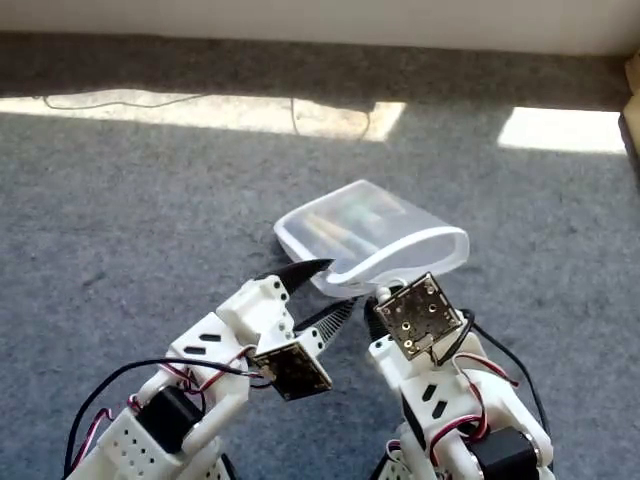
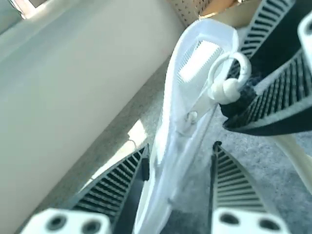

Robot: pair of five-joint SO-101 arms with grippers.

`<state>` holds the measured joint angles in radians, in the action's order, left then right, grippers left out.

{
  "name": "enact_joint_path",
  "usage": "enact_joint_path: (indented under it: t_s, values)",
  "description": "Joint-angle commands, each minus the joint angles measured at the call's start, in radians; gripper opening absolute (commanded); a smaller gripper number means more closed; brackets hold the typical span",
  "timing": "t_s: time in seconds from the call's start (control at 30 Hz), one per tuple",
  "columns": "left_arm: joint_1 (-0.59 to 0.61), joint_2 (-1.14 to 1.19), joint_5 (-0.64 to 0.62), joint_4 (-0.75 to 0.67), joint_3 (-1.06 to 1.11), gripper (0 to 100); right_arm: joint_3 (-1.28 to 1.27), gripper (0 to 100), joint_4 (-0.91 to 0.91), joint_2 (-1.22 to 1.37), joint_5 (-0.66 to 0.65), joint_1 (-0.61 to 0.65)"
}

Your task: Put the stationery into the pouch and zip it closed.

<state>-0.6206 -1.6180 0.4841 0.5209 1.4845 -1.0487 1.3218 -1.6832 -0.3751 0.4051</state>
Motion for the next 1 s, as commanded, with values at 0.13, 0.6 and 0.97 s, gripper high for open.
enact_joint_path:
  t_s: [0.13, 0.6, 0.97]
  values:
    - [0.007, 0.225, -0.054, -0.038, -0.166, 19, 0.062, 0.8, -0.010, -0.007, 0.009, -0.008]
    - [0.005, 0.097, -0.054, 0.066, -0.166, 1, 0.070, 0.8, -0.013, -0.007, 0.009, -0.015]
    - [0.024, -0.021, -0.054, 0.221, -0.166, 1, 0.070, 0.8, -0.179, -0.005, 0.049, -0.185]
